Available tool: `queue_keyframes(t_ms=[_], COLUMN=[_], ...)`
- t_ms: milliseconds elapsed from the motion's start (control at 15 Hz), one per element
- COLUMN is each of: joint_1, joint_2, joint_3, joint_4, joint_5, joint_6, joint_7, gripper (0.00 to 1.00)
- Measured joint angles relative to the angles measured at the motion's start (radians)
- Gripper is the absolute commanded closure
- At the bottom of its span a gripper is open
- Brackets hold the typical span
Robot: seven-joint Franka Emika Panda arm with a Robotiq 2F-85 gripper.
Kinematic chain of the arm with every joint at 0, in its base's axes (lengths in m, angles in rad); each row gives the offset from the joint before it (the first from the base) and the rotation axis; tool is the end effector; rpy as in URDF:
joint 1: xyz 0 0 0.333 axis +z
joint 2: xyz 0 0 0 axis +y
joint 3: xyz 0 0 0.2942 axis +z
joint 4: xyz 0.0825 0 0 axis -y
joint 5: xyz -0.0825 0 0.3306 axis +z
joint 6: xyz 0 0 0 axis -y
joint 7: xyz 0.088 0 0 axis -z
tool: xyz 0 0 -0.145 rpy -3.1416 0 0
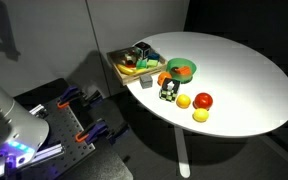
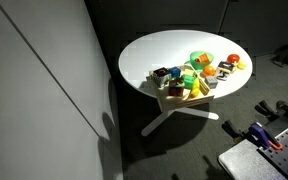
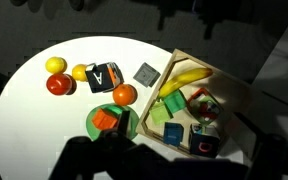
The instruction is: Remove the block with a house painting from the bowl onto the table
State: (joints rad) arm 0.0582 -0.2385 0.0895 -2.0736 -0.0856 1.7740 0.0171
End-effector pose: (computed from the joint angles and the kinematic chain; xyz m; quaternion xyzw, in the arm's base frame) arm 0.4271 0.0549 0.4818 0.9954 0.0735 -0.0267 0.0545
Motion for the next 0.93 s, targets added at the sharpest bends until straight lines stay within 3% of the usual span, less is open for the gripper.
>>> queue_keyframes(t_ms=[933], joint_1=[0.065], joint_2=[0.183], joint_3=[0.072], joint_4=[0.011], joint_5=[0.001], joint_6=[0.286], joint_7=[0.203], gripper=[0.00])
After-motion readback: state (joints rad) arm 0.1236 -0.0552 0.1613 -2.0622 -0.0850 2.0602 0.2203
